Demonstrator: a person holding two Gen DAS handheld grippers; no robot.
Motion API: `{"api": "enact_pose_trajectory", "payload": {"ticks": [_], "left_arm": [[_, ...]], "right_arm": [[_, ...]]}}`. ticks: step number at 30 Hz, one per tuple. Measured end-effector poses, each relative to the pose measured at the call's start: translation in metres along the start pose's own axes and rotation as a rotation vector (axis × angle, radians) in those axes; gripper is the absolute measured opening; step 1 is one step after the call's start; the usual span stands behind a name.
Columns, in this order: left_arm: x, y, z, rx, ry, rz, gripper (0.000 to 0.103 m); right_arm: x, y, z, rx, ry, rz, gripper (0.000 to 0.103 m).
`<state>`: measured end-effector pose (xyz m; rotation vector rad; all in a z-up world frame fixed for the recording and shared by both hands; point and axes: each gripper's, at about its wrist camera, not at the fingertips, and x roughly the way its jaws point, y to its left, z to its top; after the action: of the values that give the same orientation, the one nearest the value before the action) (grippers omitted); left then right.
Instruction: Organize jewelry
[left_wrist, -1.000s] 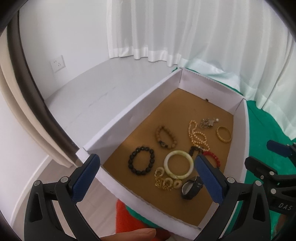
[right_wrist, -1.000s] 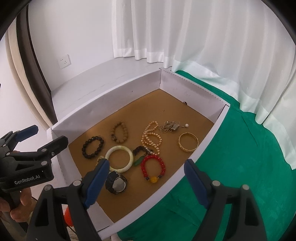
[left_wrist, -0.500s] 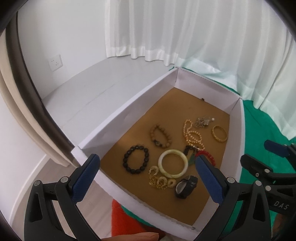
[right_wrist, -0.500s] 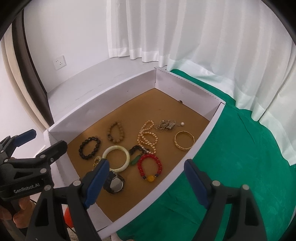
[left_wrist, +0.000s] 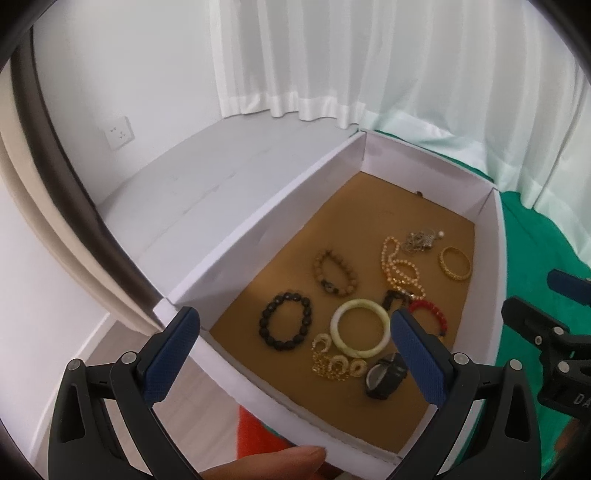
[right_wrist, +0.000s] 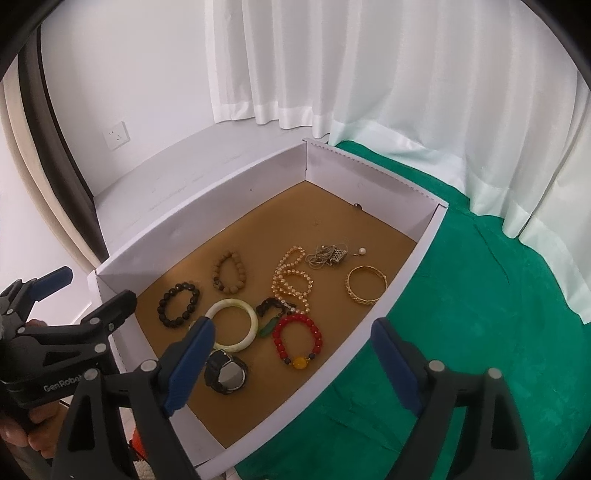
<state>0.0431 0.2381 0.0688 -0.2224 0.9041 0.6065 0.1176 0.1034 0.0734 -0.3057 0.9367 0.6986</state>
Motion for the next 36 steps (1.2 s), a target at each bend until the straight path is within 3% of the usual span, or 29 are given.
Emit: {"api": "enact_pose_trajectory", "payload": {"ticks": [22, 36], "left_arm": [[0.013, 0.013, 0.002, -0.039, 0.048, 0.001, 0.103], [0.008, 0.009, 0.007, -0.012, 0.023, 0.018, 0.103]], "right_arm": [[0.015, 0.008, 0.007, -0.020, 0.030, -0.038, 0.088], [0.010, 0.009, 0.012, -0.039, 0.007, -0.045, 0.088]]}}
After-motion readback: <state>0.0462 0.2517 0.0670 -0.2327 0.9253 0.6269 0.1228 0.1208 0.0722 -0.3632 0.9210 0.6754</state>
